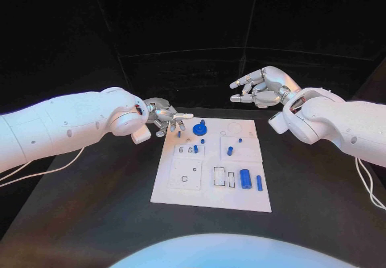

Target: Assemble the parts on the task board

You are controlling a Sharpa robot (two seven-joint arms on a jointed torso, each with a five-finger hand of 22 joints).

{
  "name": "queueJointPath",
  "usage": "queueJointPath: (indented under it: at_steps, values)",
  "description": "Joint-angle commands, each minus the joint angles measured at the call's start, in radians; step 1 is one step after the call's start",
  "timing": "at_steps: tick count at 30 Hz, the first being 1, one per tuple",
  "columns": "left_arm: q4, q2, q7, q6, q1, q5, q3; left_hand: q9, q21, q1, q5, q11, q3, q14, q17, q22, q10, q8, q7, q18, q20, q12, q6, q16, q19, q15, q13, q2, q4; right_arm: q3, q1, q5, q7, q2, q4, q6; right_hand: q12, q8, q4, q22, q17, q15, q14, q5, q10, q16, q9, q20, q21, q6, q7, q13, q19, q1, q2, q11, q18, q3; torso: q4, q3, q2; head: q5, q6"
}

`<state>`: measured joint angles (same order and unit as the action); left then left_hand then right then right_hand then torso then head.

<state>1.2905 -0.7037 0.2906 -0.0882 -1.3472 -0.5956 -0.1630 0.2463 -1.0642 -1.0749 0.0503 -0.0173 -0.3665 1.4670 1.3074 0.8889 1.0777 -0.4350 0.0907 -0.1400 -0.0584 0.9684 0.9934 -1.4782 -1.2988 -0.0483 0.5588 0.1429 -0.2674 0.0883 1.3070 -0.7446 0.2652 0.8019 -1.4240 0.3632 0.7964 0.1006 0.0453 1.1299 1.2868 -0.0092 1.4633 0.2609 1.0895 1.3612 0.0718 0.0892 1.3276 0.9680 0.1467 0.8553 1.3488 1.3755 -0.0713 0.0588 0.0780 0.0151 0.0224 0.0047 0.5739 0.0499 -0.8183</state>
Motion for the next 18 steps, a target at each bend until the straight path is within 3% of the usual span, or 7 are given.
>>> queueJointPath:
  at_steps: [1,5,7,13,18]
  values:
    - [-0.027,0.033,0.169,-0.081,-0.005,-0.183,0.001,0.02,-0.025,-0.02,-0.002,0.008,-0.004,0.061,0.119,0.031,0.006,-0.03,-0.009,0.009,0.007,0.01,-0.007,-0.013,-0.019,-0.009,0.001,0.003,0.003,0.0,0.007,0.085,0.017,0.002,0.003,0.032,-0.004,0.0,0.0,-0.007,-0.007,-0.005,0.02,0.008,-0.007,-0.01,-0.002,0.003,-0.009,0.001,0.003,-0.004,-0.009,0.009,0.008,0.002,0.019,0.008,-0.0014,0.0009,-0.001,0.0,0.001]
    - [-0.054,0.08,0.211,-0.086,-0.008,-0.251,0.001,0.045,-0.067,-0.039,-0.002,0.015,-0.013,0.074,0.156,0.085,0.018,-0.066,-0.016,0.02,0.012,0.019,-0.014,-0.035,-0.045,-0.014,0.004,-0.028,0.017,0.0,0.011,0.086,0.011,0.002,0.004,0.036,-0.005,0.0,-0.003,-0.015,-0.013,-0.006,0.019,0.021,-0.007,-0.016,-0.002,0.003,-0.015,0.001,0.003,-0.012,-0.012,0.013,0.009,0.002,0.02,0.012,-0.0003,0.0001,0.0,0.0,0.001]
    - [-0.069,0.103,0.225,-0.087,-0.009,-0.273,0.001,0.058,-0.098,-0.046,-0.002,0.02,-0.014,0.083,0.186,0.123,0.047,-0.087,-0.021,0.027,0.016,0.046,-0.015,-0.052,-0.065,-0.019,0.041,-0.039,0.022,0.0,0.013,0.085,0.007,0.002,0.006,0.037,-0.007,0.0,-0.003,-0.017,-0.015,-0.006,0.018,0.023,-0.008,-0.017,-0.002,0.002,-0.017,0.0,0.003,-0.015,-0.012,0.013,0.009,0.002,0.02,0.012,-0.0002,-0.0003,0.0,0.002,-0.001]
    - [-0.112,0.163,0.243,-0.088,-0.009,-0.297,0.001,0.084,-0.156,-0.047,-0.002,0.03,-0.005,0.095,0.229,0.196,0.093,-0.126,-0.032,0.041,0.025,0.089,-0.016,-0.075,-0.099,-0.028,0.1,-0.035,0.019,0.0,0.016,0.077,-0.006,-0.001,0.009,0.039,-0.01,0.0,-0.005,-0.021,-0.019,-0.006,0.018,0.043,-0.008,-0.022,-0.003,0.002,-0.021,0.0,0.003,-0.025,-0.013,0.015,0.008,0.002,0.021,0.016,-0.0013,0.0005,0.002,0.003,-0.004]
    - [-0.145,0.202,0.245,-0.095,-0.009,-0.275,0.001,0.098,-0.173,-0.053,0.001,0.034,0.009,0.098,0.241,0.218,0.107,-0.144,-0.035,0.045,0.028,0.1,-0.02,-0.081,-0.108,-0.031,0.117,-0.022,0.019,0.0,0.018,0.072,-0.018,-0.002,0.012,0.039,-0.013,0.0,0.001,-0.026,-0.023,-0.006,0.017,0.045,-0.008,-0.026,-0.003,0.002,-0.025,0.0,0.003,-0.035,-0.013,0.004,0.005,0.003,0.021,0.014,-0.0019,-0.0001,0.0,0.001,-0.008]
